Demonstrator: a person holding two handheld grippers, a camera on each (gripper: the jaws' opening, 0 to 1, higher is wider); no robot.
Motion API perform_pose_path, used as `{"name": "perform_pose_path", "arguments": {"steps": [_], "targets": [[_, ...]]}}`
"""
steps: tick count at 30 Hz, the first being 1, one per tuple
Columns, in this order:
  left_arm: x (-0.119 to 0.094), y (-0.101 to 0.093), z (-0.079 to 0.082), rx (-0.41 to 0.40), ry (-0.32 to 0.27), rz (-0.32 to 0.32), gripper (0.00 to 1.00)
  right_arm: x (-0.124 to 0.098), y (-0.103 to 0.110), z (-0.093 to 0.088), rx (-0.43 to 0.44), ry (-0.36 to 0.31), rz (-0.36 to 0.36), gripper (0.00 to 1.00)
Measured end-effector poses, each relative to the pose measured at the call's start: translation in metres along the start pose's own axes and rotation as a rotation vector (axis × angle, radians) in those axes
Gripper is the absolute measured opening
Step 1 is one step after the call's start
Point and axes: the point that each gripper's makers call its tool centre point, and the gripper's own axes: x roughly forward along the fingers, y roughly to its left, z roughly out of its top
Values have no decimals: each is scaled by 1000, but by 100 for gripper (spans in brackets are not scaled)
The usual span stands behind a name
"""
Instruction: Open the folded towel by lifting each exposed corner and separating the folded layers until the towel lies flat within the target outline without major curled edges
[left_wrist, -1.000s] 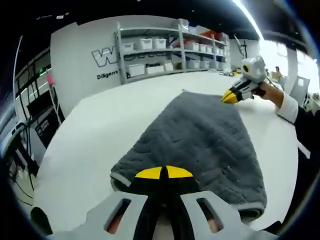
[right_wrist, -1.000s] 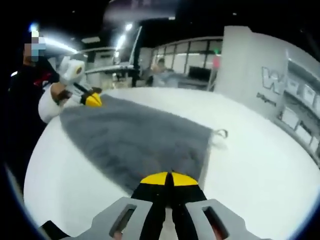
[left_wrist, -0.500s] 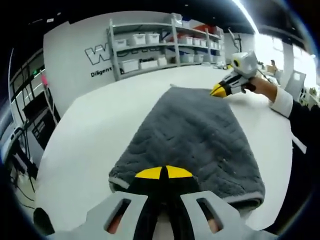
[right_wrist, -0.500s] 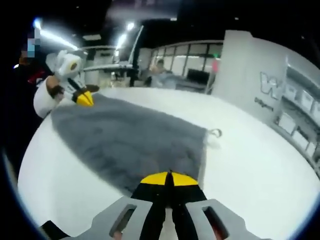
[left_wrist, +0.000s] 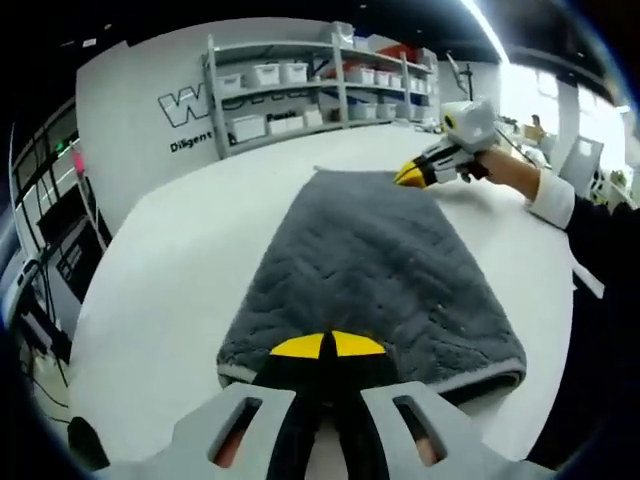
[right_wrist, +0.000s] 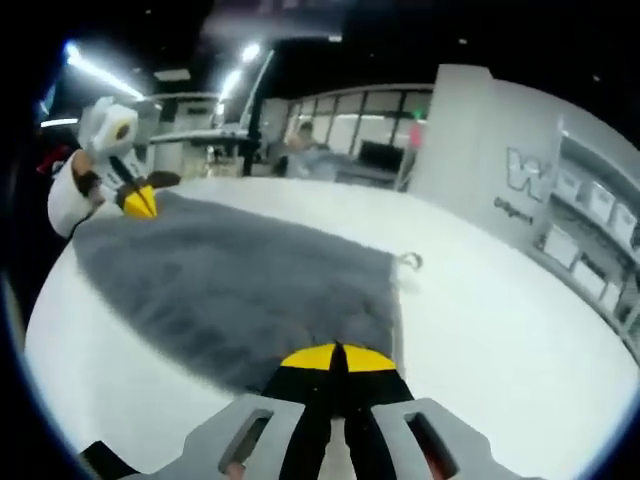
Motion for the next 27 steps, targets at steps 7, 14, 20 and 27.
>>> {"name": "perform_pose_path", "arguments": {"steps": [7, 14, 20, 27], "targets": [[-1, -6, 0, 3, 11, -16, 1, 8, -5, 3, -11, -8, -39, 0], [-2, -9, 0, 20, 22, -16, 1, 19, -13, 8, -6, -39, -71, 0], [-2, -12, 0, 29, 31, -17, 1, 23, -15, 10, 5, -52, -76, 0], [-4, -19, -1, 57, 48, -14, 1, 31, -18, 13, -39, -34, -124, 0]]}}
